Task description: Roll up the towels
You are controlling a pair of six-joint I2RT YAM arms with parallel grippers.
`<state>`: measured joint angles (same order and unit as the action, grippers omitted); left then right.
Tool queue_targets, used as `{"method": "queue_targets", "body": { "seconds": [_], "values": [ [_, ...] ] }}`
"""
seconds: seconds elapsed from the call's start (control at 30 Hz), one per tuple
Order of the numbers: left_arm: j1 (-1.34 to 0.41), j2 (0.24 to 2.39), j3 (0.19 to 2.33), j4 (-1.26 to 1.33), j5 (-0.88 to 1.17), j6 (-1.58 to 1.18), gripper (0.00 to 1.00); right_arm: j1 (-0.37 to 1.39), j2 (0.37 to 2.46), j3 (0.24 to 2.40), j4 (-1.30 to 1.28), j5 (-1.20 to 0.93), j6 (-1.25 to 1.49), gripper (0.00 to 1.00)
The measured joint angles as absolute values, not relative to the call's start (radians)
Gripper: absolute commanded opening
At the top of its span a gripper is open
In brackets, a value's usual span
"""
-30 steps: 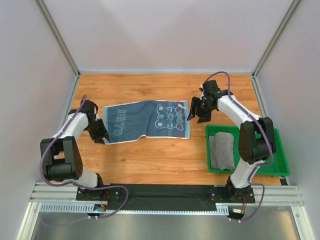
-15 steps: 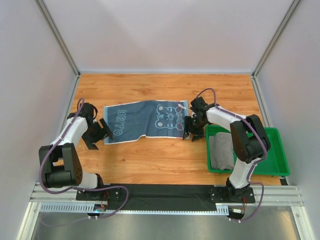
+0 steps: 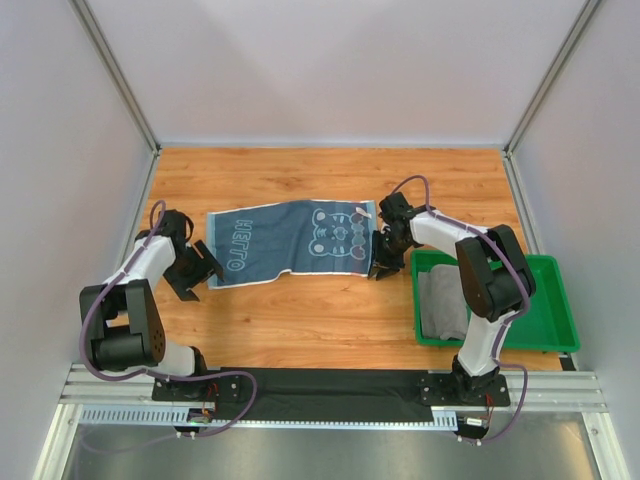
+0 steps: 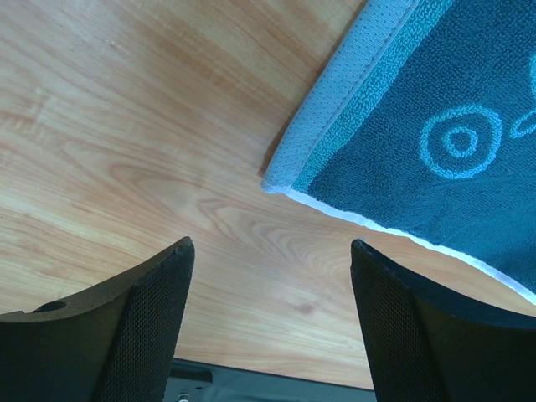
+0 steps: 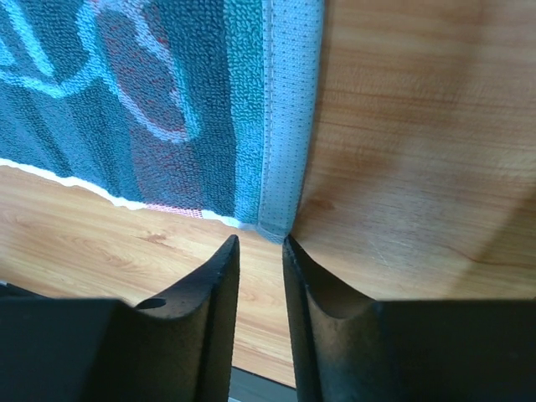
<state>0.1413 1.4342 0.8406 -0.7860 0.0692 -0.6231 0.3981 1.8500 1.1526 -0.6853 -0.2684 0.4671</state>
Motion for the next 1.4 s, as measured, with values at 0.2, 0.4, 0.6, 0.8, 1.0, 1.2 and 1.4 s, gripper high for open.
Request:
{"method": "queue_targets", "body": {
  "seconds": [0.2,0.4,0.6,0.8,1.0,1.2,1.4],
  "values": [
    [0.147,1.434,0.847,-0.784,0.069,-0.623,0.79,0.398,1.859,1.167,-0.688,-0.265,0.472,0.44],
    [0.147,1.434,0.852,-0.783,0.069,-0.622,0.78,0.406,1.850,1.173,-0.675,-0.258,0.479,0.55],
    [0.147,1.434,0.853,-0.784,0.069,-0.620,0.77,0.392,1.844,1.173,-0.675,-0.211,0.479,0.53],
    [0.147,1.434,0.860,-0.784,0.069,-0.619,0.77,0.387,1.846,1.174,-0.678,-0.198,0.476,0.39],
    [0.147,1.434,0.859,-0.783,0.069,-0.619,0.77,0.387,1.858,1.175,-0.675,-0.181,0.472,0.10],
    [0.147,1.434,0.860,-0.783,0.069,-0.619,0.78,0.387,1.867,1.179,-0.671,-0.185,0.473,0.00],
    [0.147,1.422,0.859,-0.783,0.056,-0.624,0.77,0.385,1.862,1.178,-0.671,-0.184,0.472,0.00]
  ]
}}
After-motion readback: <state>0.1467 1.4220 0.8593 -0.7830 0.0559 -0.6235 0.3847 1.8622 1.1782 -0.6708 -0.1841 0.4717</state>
